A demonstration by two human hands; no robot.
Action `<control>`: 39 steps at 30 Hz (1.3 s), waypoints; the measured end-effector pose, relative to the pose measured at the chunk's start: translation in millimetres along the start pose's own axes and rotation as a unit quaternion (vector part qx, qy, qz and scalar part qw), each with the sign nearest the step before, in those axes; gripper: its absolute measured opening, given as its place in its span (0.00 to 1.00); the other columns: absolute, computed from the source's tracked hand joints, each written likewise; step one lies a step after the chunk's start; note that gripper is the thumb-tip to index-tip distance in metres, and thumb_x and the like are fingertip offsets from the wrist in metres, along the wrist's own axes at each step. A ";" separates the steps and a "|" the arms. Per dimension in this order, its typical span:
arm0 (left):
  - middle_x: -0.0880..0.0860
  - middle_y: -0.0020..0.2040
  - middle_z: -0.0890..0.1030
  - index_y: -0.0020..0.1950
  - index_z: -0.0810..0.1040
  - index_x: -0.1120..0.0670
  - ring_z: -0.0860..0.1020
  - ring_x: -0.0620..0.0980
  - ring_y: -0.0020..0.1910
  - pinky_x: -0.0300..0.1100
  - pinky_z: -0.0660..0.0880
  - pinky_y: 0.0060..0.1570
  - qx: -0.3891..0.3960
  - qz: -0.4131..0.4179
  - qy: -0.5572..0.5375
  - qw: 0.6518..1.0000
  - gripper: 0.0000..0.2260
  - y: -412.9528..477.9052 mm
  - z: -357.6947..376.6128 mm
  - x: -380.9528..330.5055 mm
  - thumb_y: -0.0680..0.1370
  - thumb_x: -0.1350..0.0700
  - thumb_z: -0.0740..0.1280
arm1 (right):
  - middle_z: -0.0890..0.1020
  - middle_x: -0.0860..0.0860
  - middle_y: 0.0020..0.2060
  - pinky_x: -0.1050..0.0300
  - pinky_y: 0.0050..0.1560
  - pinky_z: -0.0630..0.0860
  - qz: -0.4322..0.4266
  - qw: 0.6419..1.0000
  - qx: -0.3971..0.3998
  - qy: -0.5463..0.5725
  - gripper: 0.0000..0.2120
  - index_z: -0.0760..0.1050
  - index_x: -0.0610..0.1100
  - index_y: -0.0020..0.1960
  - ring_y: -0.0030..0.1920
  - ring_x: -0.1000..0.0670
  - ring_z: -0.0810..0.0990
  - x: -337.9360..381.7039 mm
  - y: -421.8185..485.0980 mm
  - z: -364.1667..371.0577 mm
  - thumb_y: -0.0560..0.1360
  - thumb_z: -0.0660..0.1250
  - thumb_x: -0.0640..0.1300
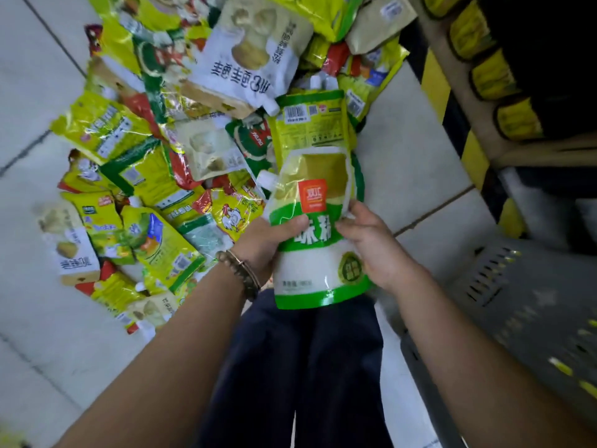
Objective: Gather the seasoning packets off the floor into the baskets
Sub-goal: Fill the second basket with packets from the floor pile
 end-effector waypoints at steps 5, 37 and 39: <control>0.54 0.35 0.84 0.44 0.79 0.58 0.82 0.52 0.33 0.48 0.81 0.40 -0.157 0.050 -0.022 0.986 0.07 8.2 -36.5 3.6 0.71 0.69 0.69 | 0.79 0.49 0.47 0.57 0.47 0.73 -0.054 0.954 -0.188 -0.226 0.13 0.68 0.46 0.57 0.46 0.50 0.78 5.3 49.5 0.3 0.75 0.68 0.42; 0.55 0.40 0.85 0.40 0.82 0.57 0.83 0.53 0.39 0.50 0.80 0.44 -0.087 0.081 0.089 0.989 0.07 -149.3 22.7 -77.9 0.64 0.58 0.72 | 0.78 0.56 0.40 0.77 0.32 0.68 -0.126 0.929 -0.328 -0.118 0.17 0.73 0.47 0.52 0.37 0.62 0.75 78.1 -187.0 -39.9 0.68 0.75 0.38; 0.54 0.41 0.85 0.41 0.81 0.56 0.83 0.54 0.40 0.53 0.80 0.46 -0.065 0.080 0.140 0.985 0.10 -177.3 55.1 -80.9 0.63 0.57 0.75 | 0.80 0.54 0.43 0.71 0.39 0.73 -0.126 0.922 -0.354 -0.096 0.18 0.74 0.47 0.54 0.40 0.57 0.78 78.0 -235.1 -52.0 0.67 0.76 0.40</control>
Point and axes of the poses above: each hand's wrist, its own y-axis towards the middle knuckle, its own z-axis out of the palm, x = y × z, the point moved 3 cm from there along y, towards the middle knuckle
